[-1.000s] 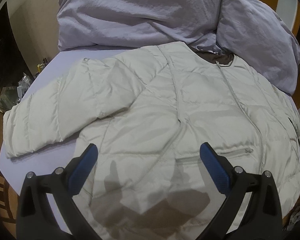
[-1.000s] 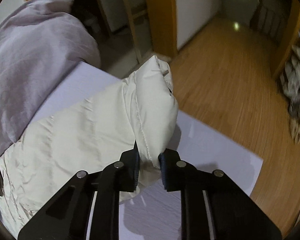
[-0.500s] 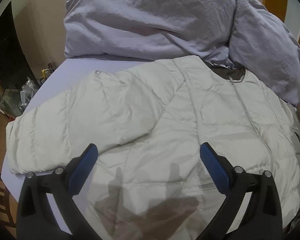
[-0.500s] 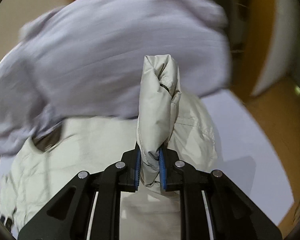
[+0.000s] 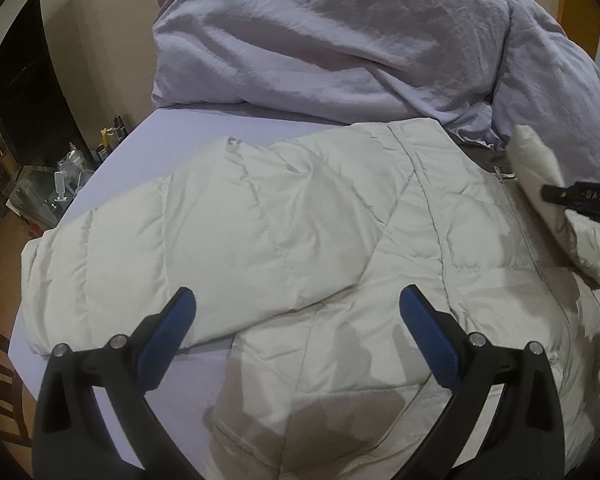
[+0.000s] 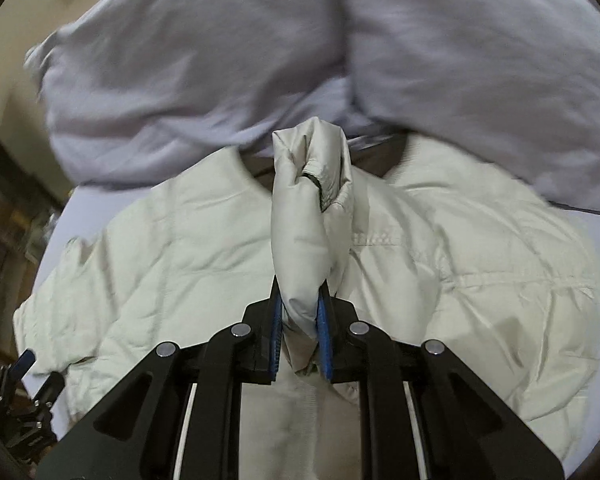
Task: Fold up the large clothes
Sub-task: 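Fold the held sleeve across the jacket body with the right gripper, then release, then grasp the other sleeve cuff with the left gripper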
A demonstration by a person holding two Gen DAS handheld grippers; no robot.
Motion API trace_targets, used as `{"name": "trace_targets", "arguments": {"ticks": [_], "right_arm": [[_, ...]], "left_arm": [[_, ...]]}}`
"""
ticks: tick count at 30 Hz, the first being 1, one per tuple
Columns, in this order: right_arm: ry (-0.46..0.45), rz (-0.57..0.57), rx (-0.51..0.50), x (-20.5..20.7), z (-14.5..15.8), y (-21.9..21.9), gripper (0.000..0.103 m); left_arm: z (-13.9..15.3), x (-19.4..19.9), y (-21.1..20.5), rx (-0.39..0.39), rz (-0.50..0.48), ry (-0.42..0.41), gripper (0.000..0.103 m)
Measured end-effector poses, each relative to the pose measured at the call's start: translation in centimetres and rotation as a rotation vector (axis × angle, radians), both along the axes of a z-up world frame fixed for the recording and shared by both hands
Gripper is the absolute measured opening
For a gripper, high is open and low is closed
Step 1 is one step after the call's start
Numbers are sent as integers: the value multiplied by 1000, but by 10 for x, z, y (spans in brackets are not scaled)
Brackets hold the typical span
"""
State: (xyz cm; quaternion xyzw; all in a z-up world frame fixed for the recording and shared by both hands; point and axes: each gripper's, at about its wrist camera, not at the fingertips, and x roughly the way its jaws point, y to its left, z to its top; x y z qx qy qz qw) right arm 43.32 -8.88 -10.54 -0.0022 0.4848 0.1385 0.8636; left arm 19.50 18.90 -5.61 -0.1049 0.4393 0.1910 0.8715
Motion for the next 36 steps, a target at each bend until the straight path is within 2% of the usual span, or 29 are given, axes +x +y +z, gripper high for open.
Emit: {"name": "trace_targets", "arguments": {"ticks": [6, 9, 11, 13, 17, 20, 21, 23, 25, 30, 36], "right_arm": [[89, 58, -28, -12, -32, 22, 17], [97, 118, -76, -18, -42, 29, 25], [92, 138, -50, -19, -33, 27, 39], [56, 124, 4, -17, -19, 20, 44], [-17, 37, 7, -6, -3, 2, 44], [-7, -32, -33, 4, -12, -6, 46], [3, -37, -52, 6, -17, -7, 49], [19, -33, -91, 6, -30, -2, 64], [6, -19, -139, 4, -42, 8, 67], [-53, -8, -221, -3, -57, 20, 69], [-37, 5, -228, -3, -55, 18, 70]], "left_arm": [[-4, 4, 4, -16, 10, 5, 101], [-6, 5, 4, -20, 14, 12, 101], [-6, 6, 5, -22, 18, 13, 101], [-7, 5, 7, -21, 26, 13, 101], [-8, 3, 11, -20, 46, 13, 101], [-8, -1, 15, -19, 63, 13, 101], [-8, -2, 17, -18, 67, 13, 101], [-8, -4, 21, -16, 80, 15, 101], [-8, -7, 25, -15, 94, 17, 101], [-7, -15, 39, -14, 133, 15, 101], [-6, -27, 60, -15, 187, 13, 101]]}}
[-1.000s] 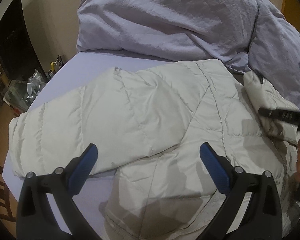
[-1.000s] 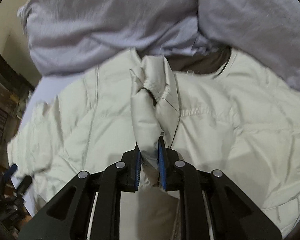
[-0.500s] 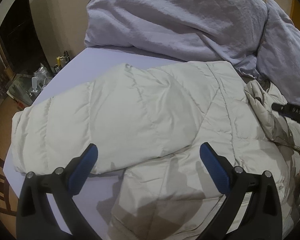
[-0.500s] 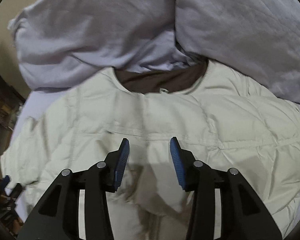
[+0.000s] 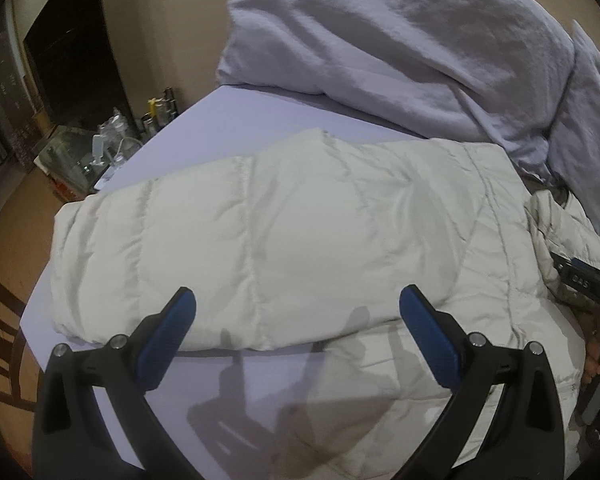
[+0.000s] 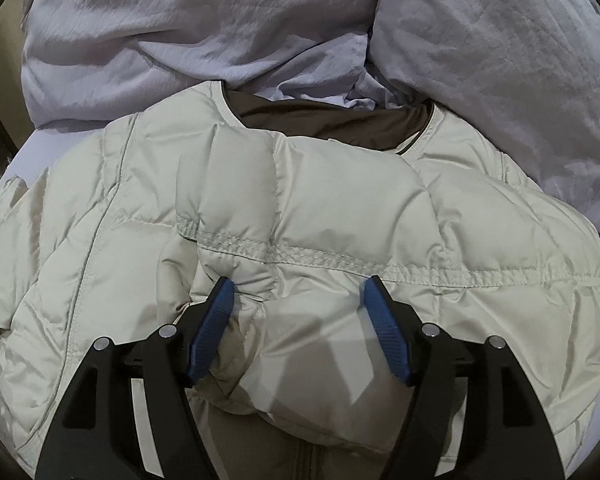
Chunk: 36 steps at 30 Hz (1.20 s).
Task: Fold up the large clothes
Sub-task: 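Grasp the other sleeve cuff with the left gripper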
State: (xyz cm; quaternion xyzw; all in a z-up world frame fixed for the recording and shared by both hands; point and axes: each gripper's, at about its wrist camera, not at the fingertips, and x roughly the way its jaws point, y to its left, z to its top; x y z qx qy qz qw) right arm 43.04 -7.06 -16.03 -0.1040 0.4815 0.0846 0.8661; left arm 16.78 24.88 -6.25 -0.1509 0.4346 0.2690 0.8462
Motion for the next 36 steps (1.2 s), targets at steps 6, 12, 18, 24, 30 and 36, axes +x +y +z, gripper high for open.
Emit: {"name": "trace_targets", "arguments": {"ticks": [6, 12, 18, 24, 30, 36], "right_arm": [[30, -12, 10, 1, 0, -4, 75], [50, -9, 12, -1, 1, -5, 78], [52, 0, 12, -2, 1, -4, 78], [56, 13, 18, -3, 2, -5, 78], [60, 19, 25, -5, 4, -5, 78], [54, 22, 43, -12, 7, -10, 78]], "left_arm": [[0, -18, 30, 28, 68, 12, 101], [-4, -54, 95, 16, 231, 23, 101], [-17, -80, 149, -39, 359, 51, 96], [-34, -93, 172, -116, 410, 79, 88], [-45, -101, 172, -182, 452, 32, 77], [-41, -95, 164, -194, 439, -16, 30]]}}
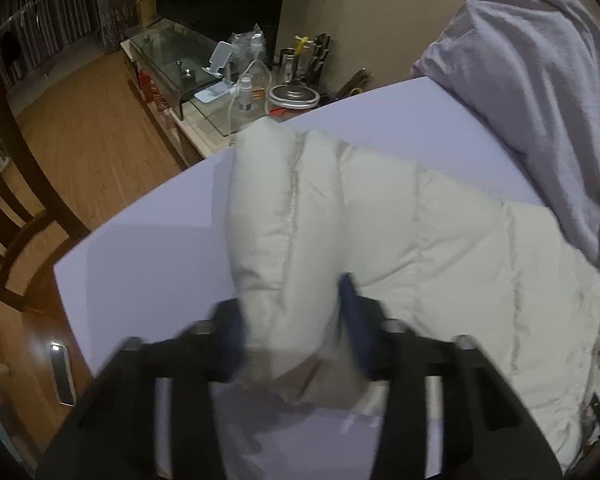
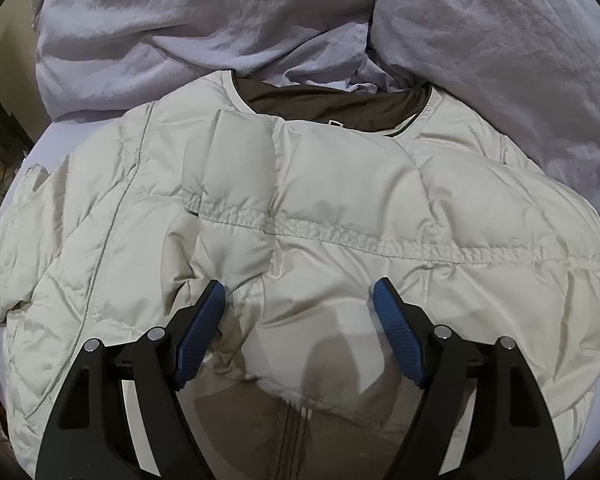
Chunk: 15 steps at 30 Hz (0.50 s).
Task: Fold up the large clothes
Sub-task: 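Grasp the other sleeve cuff with the left gripper, then fold the held sleeve across the jacket body with the left gripper, then release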
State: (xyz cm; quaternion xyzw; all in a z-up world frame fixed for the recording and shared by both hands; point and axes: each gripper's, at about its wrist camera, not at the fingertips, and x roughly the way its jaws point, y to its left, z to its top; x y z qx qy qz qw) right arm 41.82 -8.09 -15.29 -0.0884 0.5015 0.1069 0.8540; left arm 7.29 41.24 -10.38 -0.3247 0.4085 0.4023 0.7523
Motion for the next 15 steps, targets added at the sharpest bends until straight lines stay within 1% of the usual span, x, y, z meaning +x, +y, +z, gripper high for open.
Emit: {"name": "trace_targets", "arguments": {"ticks": [2, 4, 7, 9, 13, 15], "right_arm": [[-5, 3, 8, -5, 2, -3, 79], [-10, 10, 15, -11, 6, -8, 82], [-36, 21, 3, -22, 11, -15, 85], [-53, 19, -10, -30, 15, -22, 86], [-76, -4, -13, -39, 22, -39, 88], [-87, -21, -9, -45, 26, -50, 88]], "left_arm": [[6, 1, -2, 0, 4, -20, 17], [18, 5, -8, 19, -7, -33, 15], [42, 15, -18, 50, -40, -91, 14], [61, 24, -26, 67, -69, -135, 14], [103, 49, -53, 98, -159, -240, 14], [124, 65, -74, 106, -222, -285, 14]]}}
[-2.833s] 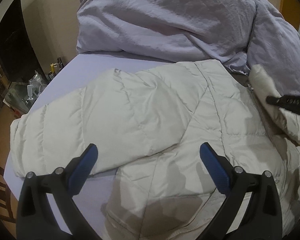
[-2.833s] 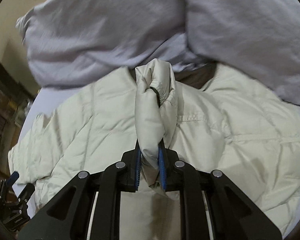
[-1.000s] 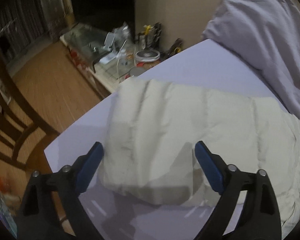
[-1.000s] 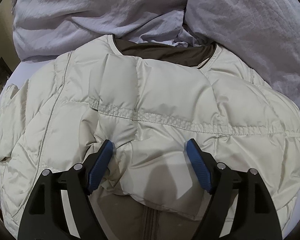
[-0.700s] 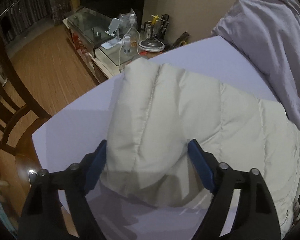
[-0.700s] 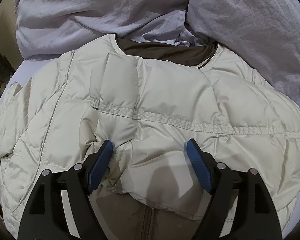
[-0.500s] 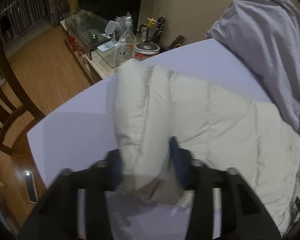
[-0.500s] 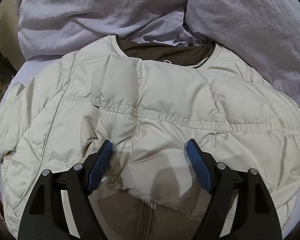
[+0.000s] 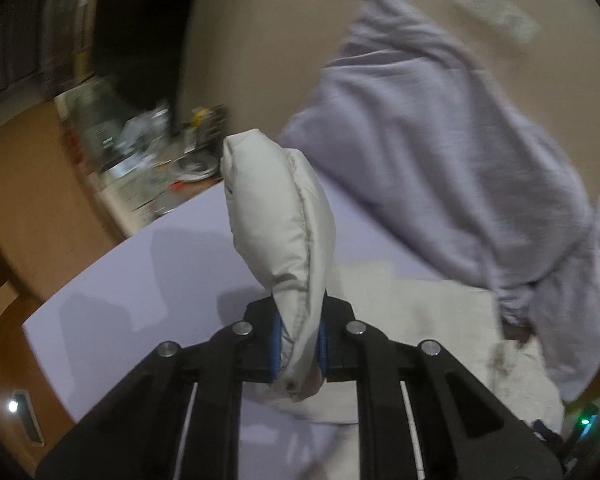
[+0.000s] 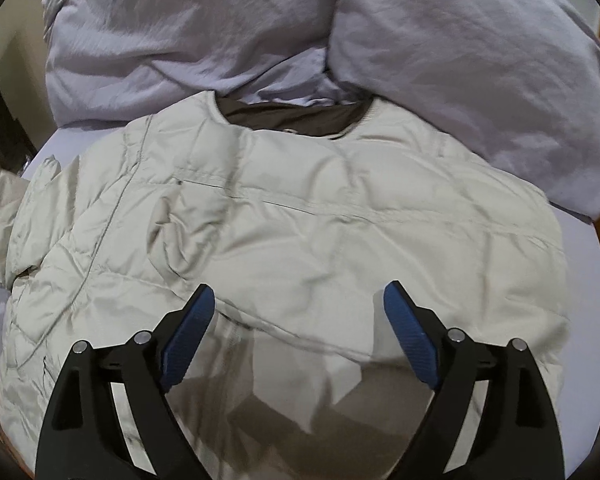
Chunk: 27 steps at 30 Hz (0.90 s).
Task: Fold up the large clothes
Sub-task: 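Fold the held sleeve across the jacket body with the left gripper, then release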
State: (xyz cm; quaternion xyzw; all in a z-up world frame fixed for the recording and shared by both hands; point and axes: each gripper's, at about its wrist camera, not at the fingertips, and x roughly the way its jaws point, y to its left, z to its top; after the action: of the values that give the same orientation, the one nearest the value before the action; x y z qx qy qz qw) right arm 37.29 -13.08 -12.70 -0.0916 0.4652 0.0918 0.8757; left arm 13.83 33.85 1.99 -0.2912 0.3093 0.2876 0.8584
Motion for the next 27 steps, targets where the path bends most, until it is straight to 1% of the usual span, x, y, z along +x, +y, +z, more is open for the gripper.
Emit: {"name": "trace_targets", "arguments": {"ticks": [4, 8, 15, 17, 20, 24, 27], "right_arm": [[-21, -37, 6, -12, 7, -22, 89], [-34, -88, 16, -22, 11, -48, 89], [-41, -171, 32, -36, 14, -85, 89], [-43, -192, 36, -39, 14, -94, 89], [-46, -220, 39, -44, 15, -106, 89], [-49, -258, 39, -50, 15, -122, 89], [-46, -282, 37, -52, 13, -130, 89]], "left_arm": [[25, 35, -41, 23, -116, -46, 13], [42, 68, -86, 32, -235, -89, 13], [60, 114, -158, 27, -421, -141, 13], [60, 127, -179, 27, -469, -140, 13], [52, 148, -203, 10, -525, -121, 13], [35, 170, -231, -2, -590, -77, 13], [17, 182, -251, -2, -642, -29, 13]]}}
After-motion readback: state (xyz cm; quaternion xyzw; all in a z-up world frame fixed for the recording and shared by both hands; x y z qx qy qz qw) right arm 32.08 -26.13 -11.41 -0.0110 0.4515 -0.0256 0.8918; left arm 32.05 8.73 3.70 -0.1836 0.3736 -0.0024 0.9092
